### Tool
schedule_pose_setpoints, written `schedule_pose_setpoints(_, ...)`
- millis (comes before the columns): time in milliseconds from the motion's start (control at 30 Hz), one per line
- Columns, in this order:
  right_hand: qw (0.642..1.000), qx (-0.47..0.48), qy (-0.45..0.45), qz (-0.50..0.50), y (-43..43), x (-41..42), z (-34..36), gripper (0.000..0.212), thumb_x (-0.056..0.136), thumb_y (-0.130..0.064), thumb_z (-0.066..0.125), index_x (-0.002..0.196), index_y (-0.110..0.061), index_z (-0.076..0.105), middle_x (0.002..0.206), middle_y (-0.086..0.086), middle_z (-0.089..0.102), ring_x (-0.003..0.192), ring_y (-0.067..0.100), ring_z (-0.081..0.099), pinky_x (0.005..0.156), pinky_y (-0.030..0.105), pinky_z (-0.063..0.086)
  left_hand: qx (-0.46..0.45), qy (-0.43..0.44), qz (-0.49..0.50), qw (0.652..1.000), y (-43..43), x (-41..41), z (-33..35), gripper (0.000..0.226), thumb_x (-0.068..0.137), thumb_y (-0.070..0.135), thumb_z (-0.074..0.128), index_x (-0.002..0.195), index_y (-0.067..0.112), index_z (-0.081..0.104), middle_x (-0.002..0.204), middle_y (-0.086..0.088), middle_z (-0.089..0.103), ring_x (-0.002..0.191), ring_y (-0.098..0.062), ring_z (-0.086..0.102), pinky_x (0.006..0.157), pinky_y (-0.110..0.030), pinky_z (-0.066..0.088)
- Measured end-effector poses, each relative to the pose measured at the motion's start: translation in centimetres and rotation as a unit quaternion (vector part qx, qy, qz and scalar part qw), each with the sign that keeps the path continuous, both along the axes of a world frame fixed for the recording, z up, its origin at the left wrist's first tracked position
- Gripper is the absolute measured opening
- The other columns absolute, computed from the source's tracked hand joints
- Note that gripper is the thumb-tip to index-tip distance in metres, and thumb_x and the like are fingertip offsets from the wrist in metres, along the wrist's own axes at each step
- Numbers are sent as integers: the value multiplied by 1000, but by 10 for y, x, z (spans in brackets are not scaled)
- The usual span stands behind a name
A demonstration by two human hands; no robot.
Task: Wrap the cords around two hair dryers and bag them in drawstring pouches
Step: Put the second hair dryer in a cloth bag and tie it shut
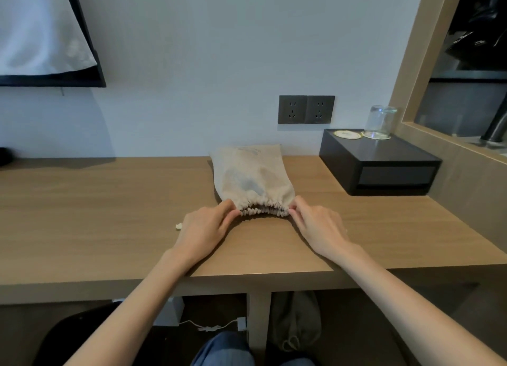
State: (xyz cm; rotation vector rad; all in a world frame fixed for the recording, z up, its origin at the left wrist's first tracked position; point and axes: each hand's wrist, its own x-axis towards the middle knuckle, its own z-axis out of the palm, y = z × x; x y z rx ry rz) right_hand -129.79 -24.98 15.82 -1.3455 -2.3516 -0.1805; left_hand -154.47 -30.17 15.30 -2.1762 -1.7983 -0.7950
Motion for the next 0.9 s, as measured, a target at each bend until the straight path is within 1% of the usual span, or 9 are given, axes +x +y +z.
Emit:
schedule_pose_setpoints(133, 1000, -8, 22, 20, 9, 21, 4, 24, 101, -39, 34, 106, -26, 55, 64, -5, 60, 53, 11, 56, 49, 28, 45, 0, 6, -18, 1000, -4, -19, 1, 52, 89, 59, 17, 101, 27, 56, 63, 4, 61, 57, -19, 58, 52, -34, 48)
schedule_pose_setpoints(200, 1000, 2, 29, 7, 10, 29, 2, 23, 100, -38, 36, 106, -28, 56, 63, -5, 59, 52, 10, 55, 52, 32, 49, 3, -14, -26, 1000, -7, -27, 2, 42, 93, 53, 29, 103, 28, 61, 65, 7, 63, 57, -19, 57, 54, -35, 49)
schedule_pose_setpoints(300, 997, 9, 64, -39, 10, 41, 0, 19, 100, -34, 41, 105, -28, 59, 67, -7, 61, 57, 8, 56, 53, 28, 48, -3, -35, -5, 999, -12, -43, 5, 14, 97, 25, 50, 91, 25, 62, 62, 14, 58, 51, -10, 48, 52, -29, 43)
schedule_pose_setpoints(367, 993, 5, 97, -67, 9, 49, -1, 18, 99, -31, 44, 105, -27, 61, 74, -6, 64, 64, 9, 58, 54, 23, 42, -10, -55, 23, 998, -15, -55, 6, 14, 96, 21, 52, 86, 24, 61, 58, 16, 52, 50, -3, 47, 50, -25, 37)
schedule_pose_setpoints(533, 992, -23, 61, -104, 4, 42, 0, 19, 100, -32, 40, 99, -27, 58, 81, -6, 63, 73, 11, 59, 60, 26, 45, -28, -50, 76, 995, -17, -49, 4, 24, 99, 36, 39, 89, 22, 56, 68, 3, 60, 66, -24, 59, 56, -34, 45)
schedule_pose_setpoints(600, 995, -13, 39, -92, 3, 34, -1, 20, 99, -33, 40, 108, -25, 57, 101, -6, 62, 94, 13, 57, 79, 30, 45, -38, -35, 90, 995, -16, -35, 3, 26, 98, 41, 37, 91, 21, 52, 76, 2, 62, 75, -25, 61, 57, -32, 41)
schedule_pose_setpoints(667, 997, -20, 19, -71, 0, 22, 0, 32, 98, -39, 41, 124, -25, 52, 119, -6, 54, 113, 15, 44, 93, 34, 34, -36, -51, 86, 994, -15, -18, 5, 26, 96, 46, 41, 94, 21, 50, 84, 3, 62, 83, -23, 60, 61, -32, 39)
schedule_pose_setpoints(800, 999, -28, -5, -36, -4, -12, -1, 35, 98, -45, 38, 122, -24, 52, 122, -4, 49, 114, 18, 38, 94, 37, 29, -41, -82, 64, 994, -6, 18, 9, 36, 93, 50, 46, 112, 20, 51, 99, 1, 65, 93, -23, 62, 72, -35, 45)
schedule_pose_setpoints(900, 1000, 1, 3, -23, -2, -30, -1, 30, 101, -39, 33, 105, -19, 55, 106, 0, 52, 102, 22, 43, 84, 37, 30, -53, -71, 53, 995, 5, 36, 5, 30, 97, 47, 39, 99, 17, 43, 98, -2, 63, 90, -26, 61, 65, -35, 41)
